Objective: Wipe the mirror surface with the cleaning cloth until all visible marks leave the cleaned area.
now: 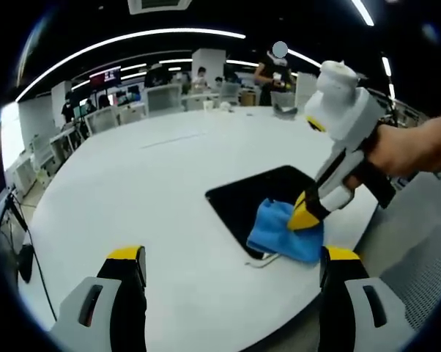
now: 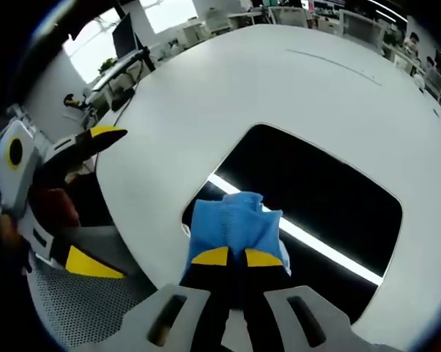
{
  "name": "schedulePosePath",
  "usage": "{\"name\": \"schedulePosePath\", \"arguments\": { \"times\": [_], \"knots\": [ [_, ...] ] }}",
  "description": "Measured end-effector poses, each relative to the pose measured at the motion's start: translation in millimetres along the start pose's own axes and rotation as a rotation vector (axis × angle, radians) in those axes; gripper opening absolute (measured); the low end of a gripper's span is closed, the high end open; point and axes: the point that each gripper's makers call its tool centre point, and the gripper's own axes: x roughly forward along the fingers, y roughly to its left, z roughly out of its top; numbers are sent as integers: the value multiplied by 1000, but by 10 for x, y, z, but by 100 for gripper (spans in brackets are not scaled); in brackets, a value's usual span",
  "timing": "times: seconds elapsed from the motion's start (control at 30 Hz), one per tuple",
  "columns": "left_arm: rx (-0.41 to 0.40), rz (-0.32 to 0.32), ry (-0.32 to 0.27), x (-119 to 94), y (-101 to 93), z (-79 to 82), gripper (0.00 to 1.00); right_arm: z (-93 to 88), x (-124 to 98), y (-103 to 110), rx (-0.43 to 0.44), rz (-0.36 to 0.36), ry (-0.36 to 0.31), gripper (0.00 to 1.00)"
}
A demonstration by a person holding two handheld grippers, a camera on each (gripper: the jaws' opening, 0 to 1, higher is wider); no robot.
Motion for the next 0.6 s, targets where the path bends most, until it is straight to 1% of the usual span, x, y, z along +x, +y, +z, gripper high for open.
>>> {"name": "schedulePosePath", "arguments": {
  "times": [0.2, 0.37, 0.53, 0.6],
  "knots": [
    [2, -5, 2, -11, -20, 3, 99, 2, 2, -1, 8, -5, -12, 0],
    [3, 1, 2, -13, -10, 1, 99, 7, 1, -2, -9, -13, -16, 0],
    [6, 5, -8, -21, -5, 25, 99, 5, 0, 1, -7, -7, -14, 0],
    [22, 10, -15, -19, 3, 46, 99, 4, -1, 3, -12, -6, -13, 0]
  ]
}}
